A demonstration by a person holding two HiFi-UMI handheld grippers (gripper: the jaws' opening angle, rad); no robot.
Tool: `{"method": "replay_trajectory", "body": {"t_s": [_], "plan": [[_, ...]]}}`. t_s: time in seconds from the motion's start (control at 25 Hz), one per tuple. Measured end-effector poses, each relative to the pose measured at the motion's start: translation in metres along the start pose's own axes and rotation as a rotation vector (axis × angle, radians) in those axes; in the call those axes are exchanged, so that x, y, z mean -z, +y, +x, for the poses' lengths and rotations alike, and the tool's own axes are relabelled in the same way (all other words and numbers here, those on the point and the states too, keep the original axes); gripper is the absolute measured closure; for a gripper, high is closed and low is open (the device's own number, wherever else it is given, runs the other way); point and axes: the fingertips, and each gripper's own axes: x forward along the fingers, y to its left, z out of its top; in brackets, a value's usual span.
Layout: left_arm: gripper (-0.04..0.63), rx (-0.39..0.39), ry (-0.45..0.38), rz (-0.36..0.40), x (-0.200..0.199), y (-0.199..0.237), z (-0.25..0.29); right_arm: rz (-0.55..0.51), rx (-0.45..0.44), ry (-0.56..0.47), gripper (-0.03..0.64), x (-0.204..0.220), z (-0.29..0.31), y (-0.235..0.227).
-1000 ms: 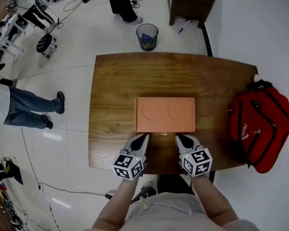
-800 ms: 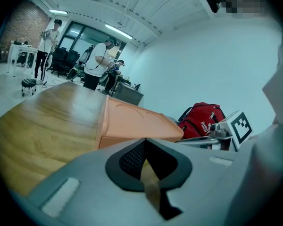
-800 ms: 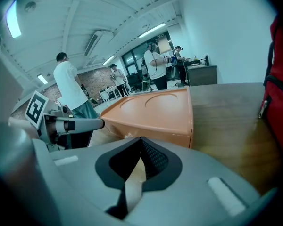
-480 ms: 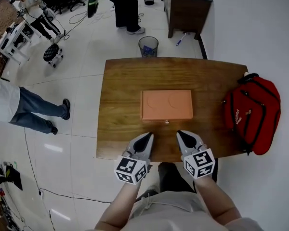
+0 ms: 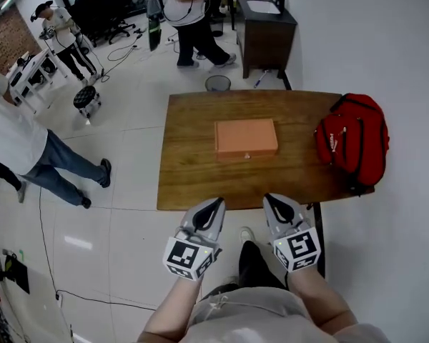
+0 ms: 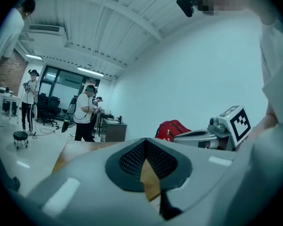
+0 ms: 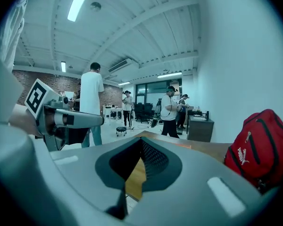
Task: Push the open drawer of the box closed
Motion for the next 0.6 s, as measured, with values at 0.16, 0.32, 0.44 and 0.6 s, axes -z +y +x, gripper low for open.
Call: {"method": "replay_trajectory", "body": {"t_s": [0.16, 0.32, 0.44, 0.6], "plan": [[0.589, 0.011, -0.017, 0.007, -0.004, -0.025, -0.045, 0.003, 0.014, -0.030, 0.612, -0.005, -0.043, 0.030], [0.591, 0.018, -0.033, 0.027, -0.012, -0.043, -0.072, 0.003, 0.037, -0.043, 0.611, -0.007, -0.070, 0.044], [0.590, 0.015, -0.038, 0.047, -0.014, -0.055, -0.085, 0.005, 0.048, -0.036, 0.612, -0.006, -0.087, 0.049], [0.591, 0.011, -0.053, 0.063, -0.021, -0.066, -0.089, -0.007, 0.046, -0.061, 0.612, -0.013, -0.104, 0.051]]}}
